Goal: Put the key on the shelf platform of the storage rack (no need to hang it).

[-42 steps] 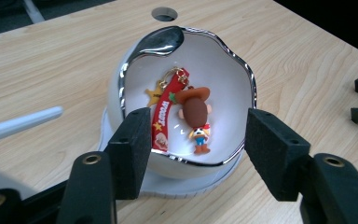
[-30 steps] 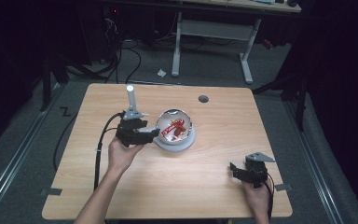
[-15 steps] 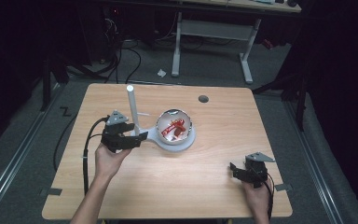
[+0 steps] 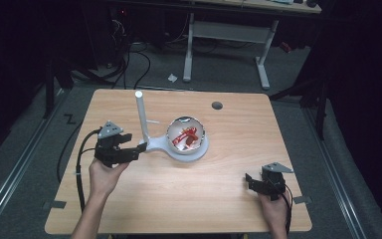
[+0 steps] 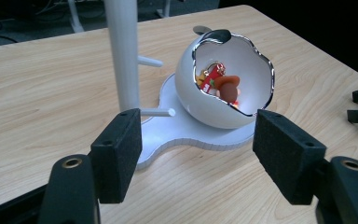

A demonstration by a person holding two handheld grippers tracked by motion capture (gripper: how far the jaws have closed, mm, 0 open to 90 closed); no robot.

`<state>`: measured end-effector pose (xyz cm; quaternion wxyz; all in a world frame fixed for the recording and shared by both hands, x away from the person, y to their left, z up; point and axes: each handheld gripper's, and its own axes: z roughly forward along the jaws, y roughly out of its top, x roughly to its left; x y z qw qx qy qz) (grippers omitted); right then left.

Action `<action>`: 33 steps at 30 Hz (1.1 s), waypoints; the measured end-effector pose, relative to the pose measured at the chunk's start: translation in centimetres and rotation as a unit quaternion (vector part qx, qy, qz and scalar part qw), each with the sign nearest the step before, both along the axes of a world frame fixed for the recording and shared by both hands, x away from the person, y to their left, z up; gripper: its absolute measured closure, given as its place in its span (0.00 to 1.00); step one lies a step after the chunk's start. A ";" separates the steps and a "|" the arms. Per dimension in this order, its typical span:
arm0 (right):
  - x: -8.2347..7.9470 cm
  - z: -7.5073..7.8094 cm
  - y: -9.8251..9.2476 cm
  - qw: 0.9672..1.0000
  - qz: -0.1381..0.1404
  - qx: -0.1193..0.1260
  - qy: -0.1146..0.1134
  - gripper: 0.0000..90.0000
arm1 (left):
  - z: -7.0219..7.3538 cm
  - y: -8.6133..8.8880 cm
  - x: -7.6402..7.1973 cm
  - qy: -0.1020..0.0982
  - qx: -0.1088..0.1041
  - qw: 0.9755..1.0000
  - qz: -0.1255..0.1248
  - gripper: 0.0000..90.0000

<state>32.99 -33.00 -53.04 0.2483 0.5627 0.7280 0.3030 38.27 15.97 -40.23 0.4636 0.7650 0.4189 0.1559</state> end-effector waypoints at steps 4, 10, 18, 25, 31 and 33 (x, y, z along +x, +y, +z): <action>0.0 0.0 0.0 1.000 0.000 0.000 0.000 0.31 | 0.0 0.8 -0.5 -0.002 -0.002 1.000 0.008 0.36; 0.0 0.0 0.0 1.000 -0.002 0.001 0.001 0.31 | -0.2 1.8 -0.8 -0.004 -0.001 1.000 0.021 0.35; 0.0 0.0 0.0 1.000 -0.002 0.001 0.001 0.31 | -0.9 2.8 -1.4 -0.001 -0.001 0.999 0.038 0.34; 0.0 0.0 0.0 1.000 -0.002 0.001 0.001 0.30 | -1.6 3.7 -1.8 0.006 0.000 0.999 0.049 0.33; 0.0 0.0 0.1 1.000 -0.002 0.001 0.001 0.30 | -2.4 4.3 -2.0 0.010 0.002 0.998 0.059 0.33; 0.0 0.0 0.1 1.000 -0.002 0.001 0.001 0.30 | -2.8 4.5 -2.1 0.013 0.003 0.998 0.062 0.33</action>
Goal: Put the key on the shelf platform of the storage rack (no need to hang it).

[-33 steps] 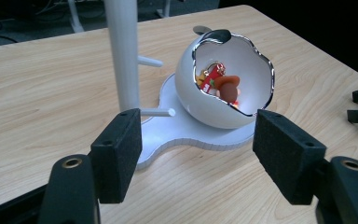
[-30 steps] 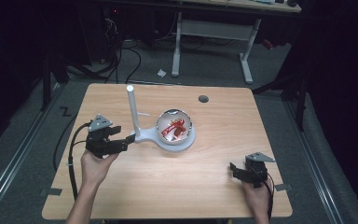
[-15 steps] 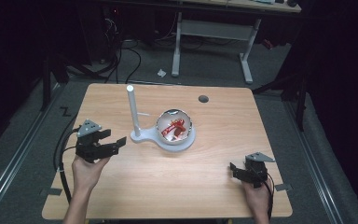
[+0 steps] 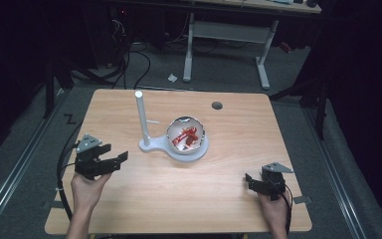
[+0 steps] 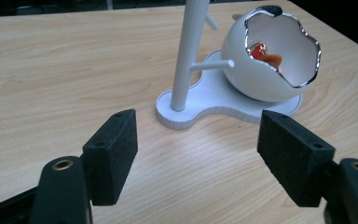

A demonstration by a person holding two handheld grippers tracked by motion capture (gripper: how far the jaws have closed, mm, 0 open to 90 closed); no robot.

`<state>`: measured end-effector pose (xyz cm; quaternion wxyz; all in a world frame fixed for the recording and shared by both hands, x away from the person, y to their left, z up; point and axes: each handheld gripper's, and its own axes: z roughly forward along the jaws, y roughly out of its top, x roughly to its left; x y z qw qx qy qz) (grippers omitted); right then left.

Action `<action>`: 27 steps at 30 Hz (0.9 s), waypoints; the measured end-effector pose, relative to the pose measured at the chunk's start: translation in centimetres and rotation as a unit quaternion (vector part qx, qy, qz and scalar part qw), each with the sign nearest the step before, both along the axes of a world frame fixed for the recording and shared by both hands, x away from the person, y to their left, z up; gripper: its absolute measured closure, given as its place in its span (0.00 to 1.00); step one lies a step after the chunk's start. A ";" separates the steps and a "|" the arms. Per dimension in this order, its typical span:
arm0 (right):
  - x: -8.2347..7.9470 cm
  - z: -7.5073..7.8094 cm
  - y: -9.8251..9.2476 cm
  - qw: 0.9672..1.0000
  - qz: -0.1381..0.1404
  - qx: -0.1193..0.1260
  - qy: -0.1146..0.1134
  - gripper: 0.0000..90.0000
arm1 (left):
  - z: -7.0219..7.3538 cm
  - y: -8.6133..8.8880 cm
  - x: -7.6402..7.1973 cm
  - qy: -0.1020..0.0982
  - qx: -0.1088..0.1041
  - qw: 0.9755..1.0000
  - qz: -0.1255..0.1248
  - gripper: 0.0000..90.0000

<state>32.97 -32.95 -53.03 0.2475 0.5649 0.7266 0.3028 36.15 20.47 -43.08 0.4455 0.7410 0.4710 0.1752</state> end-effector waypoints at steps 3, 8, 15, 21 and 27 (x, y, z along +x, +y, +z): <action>0.0 0.0 0.0 1.000 0.000 0.000 0.000 0.30 | -0.7 0.3 -0.2 0.005 -0.005 1.000 0.006 0.32; 0.0 0.0 0.0 1.000 0.000 0.000 0.000 0.30 | -2.1 0.7 -0.5 0.017 -0.005 1.000 0.011 0.32; 0.0 0.0 0.0 1.000 0.000 0.000 0.000 0.30 | -3.9 0.8 -0.5 0.026 -0.001 0.999 0.021 0.32; 0.0 0.0 0.0 1.000 0.000 0.000 0.000 0.30 | -5.4 0.6 -0.4 0.035 0.008 0.999 0.024 0.32; 0.0 0.0 0.0 1.000 0.000 0.000 0.000 0.30 | -7.0 0.3 -0.2 0.045 0.024 0.998 0.027 0.32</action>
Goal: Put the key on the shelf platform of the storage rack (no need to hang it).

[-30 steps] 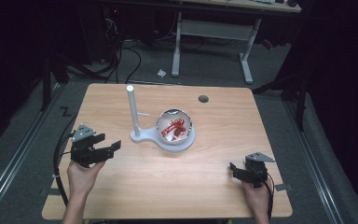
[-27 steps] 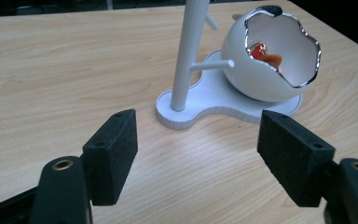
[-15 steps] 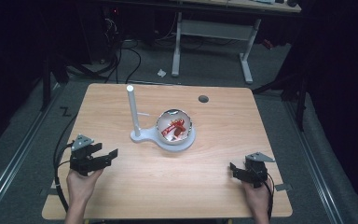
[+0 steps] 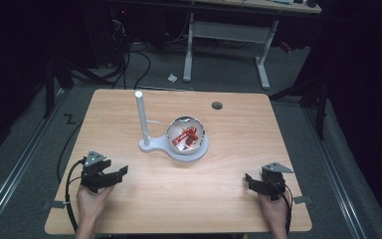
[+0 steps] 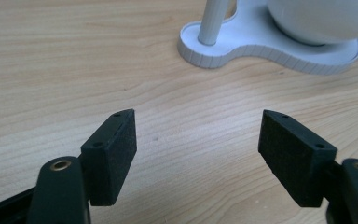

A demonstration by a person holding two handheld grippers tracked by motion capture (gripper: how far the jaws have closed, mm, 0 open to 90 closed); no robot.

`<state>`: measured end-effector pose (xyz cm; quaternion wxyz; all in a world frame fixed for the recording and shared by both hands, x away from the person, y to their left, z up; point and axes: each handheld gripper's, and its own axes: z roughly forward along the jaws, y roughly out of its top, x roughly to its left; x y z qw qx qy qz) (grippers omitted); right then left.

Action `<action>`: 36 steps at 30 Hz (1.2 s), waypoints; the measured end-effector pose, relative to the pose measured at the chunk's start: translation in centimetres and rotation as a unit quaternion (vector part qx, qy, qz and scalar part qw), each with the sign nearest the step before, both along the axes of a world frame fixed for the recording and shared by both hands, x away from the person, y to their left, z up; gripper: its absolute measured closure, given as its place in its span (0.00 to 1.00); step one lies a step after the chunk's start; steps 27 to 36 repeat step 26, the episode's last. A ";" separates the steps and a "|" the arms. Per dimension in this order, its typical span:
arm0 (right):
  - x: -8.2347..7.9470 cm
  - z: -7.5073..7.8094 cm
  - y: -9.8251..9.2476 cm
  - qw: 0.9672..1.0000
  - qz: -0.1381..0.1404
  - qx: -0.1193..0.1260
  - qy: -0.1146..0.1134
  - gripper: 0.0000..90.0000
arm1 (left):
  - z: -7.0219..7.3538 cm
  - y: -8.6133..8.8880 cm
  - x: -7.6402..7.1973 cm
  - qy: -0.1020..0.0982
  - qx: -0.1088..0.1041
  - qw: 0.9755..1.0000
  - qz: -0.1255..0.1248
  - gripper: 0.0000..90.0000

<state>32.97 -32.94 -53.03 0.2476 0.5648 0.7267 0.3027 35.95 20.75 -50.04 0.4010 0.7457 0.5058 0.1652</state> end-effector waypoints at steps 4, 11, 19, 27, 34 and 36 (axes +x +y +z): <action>0.0 0.0 0.0 1.000 0.000 0.000 0.000 0.30 | -1.0 -0.3 0.1 0.002 0.009 1.000 0.006 0.32; 0.0 0.0 0.0 1.000 0.000 0.000 0.000 0.30 | -2.6 -0.6 0.3 -0.001 0.038 0.999 0.022 0.32; 0.0 0.0 0.0 1.000 0.000 0.000 0.000 0.31 | -3.6 -1.2 0.2 -0.008 0.079 0.996 0.032 0.31; 0.0 0.0 0.0 1.000 0.000 0.000 0.000 0.31 | -3.6 -1.1 0.3 -0.005 0.077 0.996 0.034 0.28; 0.0 0.0 0.0 1.000 0.000 0.000 0.000 0.31 | -3.6 -1.1 0.3 -0.005 0.077 0.996 0.034 0.28; 0.0 0.0 0.0 1.000 0.000 0.000 0.000 0.31 | -3.6 -1.1 0.3 -0.005 0.077 0.996 0.034 0.28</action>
